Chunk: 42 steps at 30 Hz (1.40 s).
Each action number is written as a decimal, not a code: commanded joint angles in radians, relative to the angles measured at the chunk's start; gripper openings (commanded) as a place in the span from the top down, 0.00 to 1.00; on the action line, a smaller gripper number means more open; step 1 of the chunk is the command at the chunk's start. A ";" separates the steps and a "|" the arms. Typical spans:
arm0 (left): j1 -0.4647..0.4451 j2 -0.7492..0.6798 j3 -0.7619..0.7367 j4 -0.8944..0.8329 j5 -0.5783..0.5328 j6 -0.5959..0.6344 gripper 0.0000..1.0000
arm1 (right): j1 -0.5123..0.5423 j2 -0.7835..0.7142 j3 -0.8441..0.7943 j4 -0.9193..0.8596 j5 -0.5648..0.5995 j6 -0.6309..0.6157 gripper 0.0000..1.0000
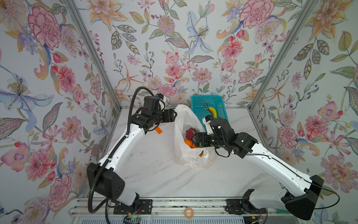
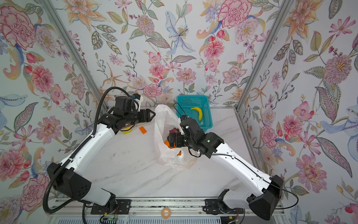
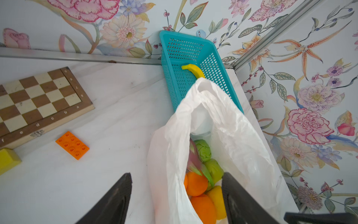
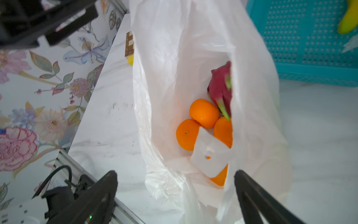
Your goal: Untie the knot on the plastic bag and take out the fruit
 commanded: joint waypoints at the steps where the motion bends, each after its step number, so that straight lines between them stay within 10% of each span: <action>1: -0.072 -0.023 -0.073 0.022 -0.042 -0.051 0.22 | -0.039 0.058 0.014 -0.009 0.158 0.066 0.01; 10: -0.235 -0.017 -0.226 -0.032 -0.185 -0.057 0.18 | -0.055 0.229 0.000 -0.095 0.160 0.025 0.08; 24: -0.298 -0.300 -0.718 0.145 -0.192 -0.090 0.23 | 0.104 0.079 -0.350 -0.110 0.172 0.055 0.04; 42: -0.304 -0.373 -0.415 0.052 -0.241 -0.173 0.23 | 0.074 0.059 -0.108 -0.114 0.216 0.090 0.01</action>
